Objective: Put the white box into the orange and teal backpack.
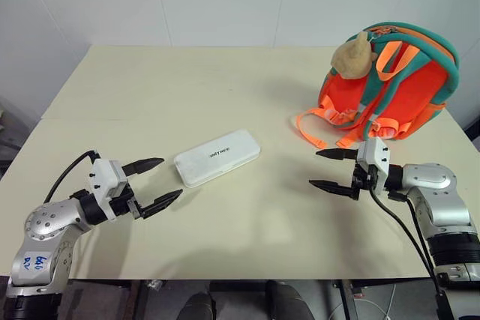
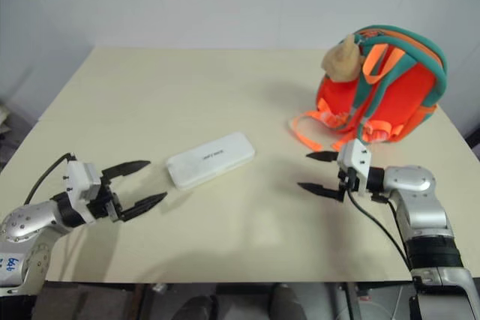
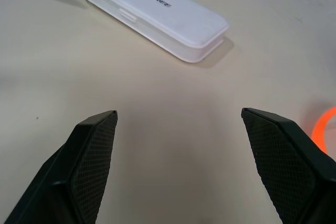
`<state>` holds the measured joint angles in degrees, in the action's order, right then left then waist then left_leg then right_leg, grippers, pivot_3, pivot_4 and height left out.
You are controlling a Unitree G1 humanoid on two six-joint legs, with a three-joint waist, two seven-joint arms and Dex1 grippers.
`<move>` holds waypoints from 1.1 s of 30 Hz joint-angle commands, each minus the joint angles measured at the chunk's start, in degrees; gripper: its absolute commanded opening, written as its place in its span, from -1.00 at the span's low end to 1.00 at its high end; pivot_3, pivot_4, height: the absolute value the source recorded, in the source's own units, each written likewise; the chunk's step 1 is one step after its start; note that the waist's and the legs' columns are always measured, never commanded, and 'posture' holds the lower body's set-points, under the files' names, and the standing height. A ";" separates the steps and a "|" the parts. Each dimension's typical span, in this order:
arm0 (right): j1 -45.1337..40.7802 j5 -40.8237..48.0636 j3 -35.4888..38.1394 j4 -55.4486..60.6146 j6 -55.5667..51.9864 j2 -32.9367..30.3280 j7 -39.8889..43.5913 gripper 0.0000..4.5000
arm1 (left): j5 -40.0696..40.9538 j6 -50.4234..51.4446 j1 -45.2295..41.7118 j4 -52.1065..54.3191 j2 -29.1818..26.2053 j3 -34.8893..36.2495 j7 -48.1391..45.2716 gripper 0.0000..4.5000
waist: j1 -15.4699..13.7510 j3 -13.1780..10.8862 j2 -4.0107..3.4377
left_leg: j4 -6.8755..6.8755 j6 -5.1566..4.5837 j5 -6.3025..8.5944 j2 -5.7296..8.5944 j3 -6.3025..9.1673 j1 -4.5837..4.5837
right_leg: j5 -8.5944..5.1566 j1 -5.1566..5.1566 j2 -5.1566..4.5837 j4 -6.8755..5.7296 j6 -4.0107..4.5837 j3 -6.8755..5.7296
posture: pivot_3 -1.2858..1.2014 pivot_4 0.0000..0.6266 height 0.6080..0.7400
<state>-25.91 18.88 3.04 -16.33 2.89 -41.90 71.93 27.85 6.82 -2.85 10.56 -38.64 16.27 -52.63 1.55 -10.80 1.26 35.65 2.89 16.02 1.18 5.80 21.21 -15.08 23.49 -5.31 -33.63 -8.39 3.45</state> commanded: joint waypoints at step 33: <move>-20.49 -14.16 -7.12 -26.74 14.81 11.66 -10.20 -0.95 | -6.22 3.83 3.68 -1.31 1.58 3.31 13.69 -1.00 | 0.15 -0.01 -0.02 | 0.22 0.03 0.06 -0.01 -0.05 0.00 | 0.00 0.02 0.00 -0.16 -0.02 -0.02 | 0.03 -0.52 1.00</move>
<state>-44.94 6.06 -3.98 -41.18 15.28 -30.61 63.39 21.95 9.13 0.55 6.72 -37.34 20.16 -40.31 1.70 -10.81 1.25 35.88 2.92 16.08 1.17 5.75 21.21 -15.08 23.51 -5.30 -33.81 -8.41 3.43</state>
